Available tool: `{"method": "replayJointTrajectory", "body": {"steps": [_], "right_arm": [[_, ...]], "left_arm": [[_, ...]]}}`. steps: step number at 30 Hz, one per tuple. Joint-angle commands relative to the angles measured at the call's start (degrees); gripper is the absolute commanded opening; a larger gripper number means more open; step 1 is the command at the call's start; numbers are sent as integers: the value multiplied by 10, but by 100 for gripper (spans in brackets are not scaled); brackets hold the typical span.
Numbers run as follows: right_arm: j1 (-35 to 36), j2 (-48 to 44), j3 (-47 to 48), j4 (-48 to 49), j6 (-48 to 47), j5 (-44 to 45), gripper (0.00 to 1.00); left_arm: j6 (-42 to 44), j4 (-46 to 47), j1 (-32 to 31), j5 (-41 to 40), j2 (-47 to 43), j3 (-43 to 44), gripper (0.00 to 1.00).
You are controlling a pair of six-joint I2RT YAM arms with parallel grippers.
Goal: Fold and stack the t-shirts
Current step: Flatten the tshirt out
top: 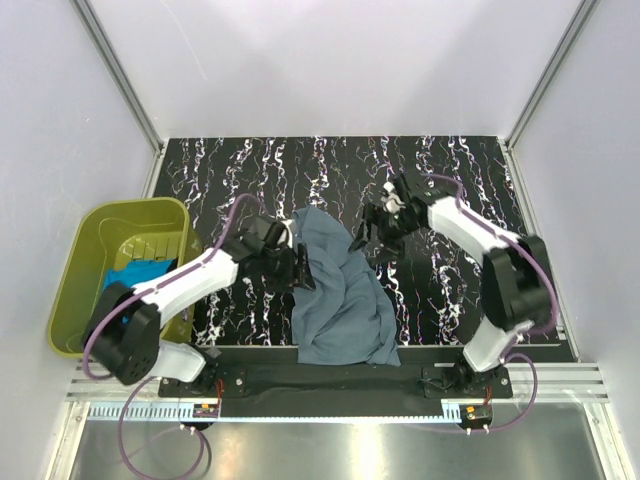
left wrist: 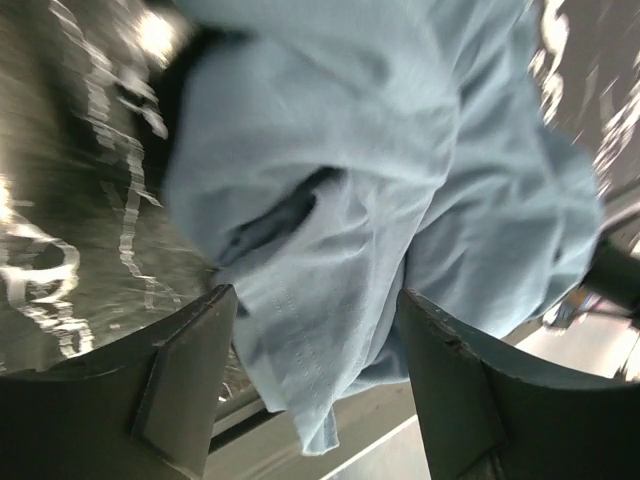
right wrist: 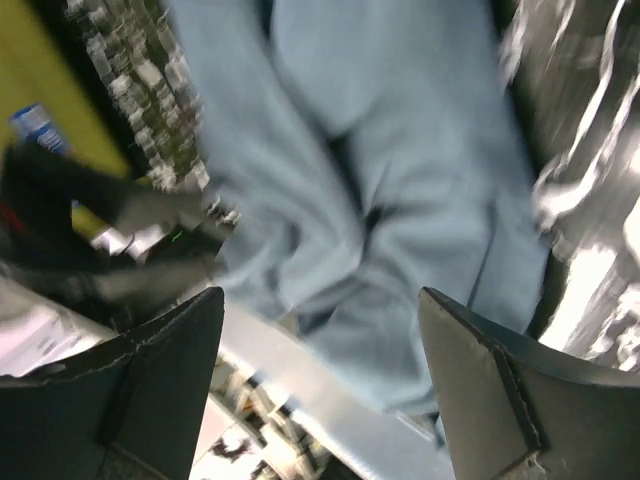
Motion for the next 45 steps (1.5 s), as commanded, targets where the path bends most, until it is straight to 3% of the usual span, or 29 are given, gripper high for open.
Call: {"method": "replayJointTrajectory", "body": {"steps": [1, 7, 11, 19, 22, 25, 26, 27, 31, 35, 38, 41, 42, 44, 45], "right_arm": [[29, 73, 88, -7, -40, 72, 85], [77, 188, 204, -47, -63, 146, 81], [95, 238, 259, -61, -57, 168, 56], [113, 314, 323, -66, -49, 176, 54], [112, 331, 334, -67, -50, 178, 39], [111, 332, 358, -78, -68, 212, 17], [110, 331, 369, -98, -74, 229, 4], [107, 325, 392, -108, -85, 258, 0], [69, 296, 440, -149, -100, 286, 0], [-9, 264, 504, -181, -97, 271, 0], [-40, 280, 623, -209, -87, 232, 0], [-61, 347, 858, -281, -89, 201, 0], [-73, 362, 979, -294, -81, 191, 0], [-89, 356, 1030, -293, -64, 158, 0], [-96, 336, 999, -284, -50, 149, 0]], "left_arm": [[0, 30, -27, 40, 17, 6, 69], [6, 19, -31, 62, 31, -15, 61], [32, -15, -30, 59, 23, -14, 56], [46, -33, -31, 93, 41, -37, 43], [57, -38, -30, 87, 41, -33, 30], [72, -68, -18, 68, 47, -4, 7], [76, -86, -4, 62, 46, 4, 4], [79, -94, 6, 50, 44, 24, 0], [101, -130, 70, 16, 18, 80, 0], [106, -153, 179, 5, -12, 168, 0], [94, -172, 242, 14, -7, 266, 0], [75, -197, 262, -15, 15, 379, 0], [60, -197, 267, -18, 16, 402, 0], [64, -208, 282, -19, 22, 476, 0], [71, -220, 283, -39, 26, 502, 0]]}}
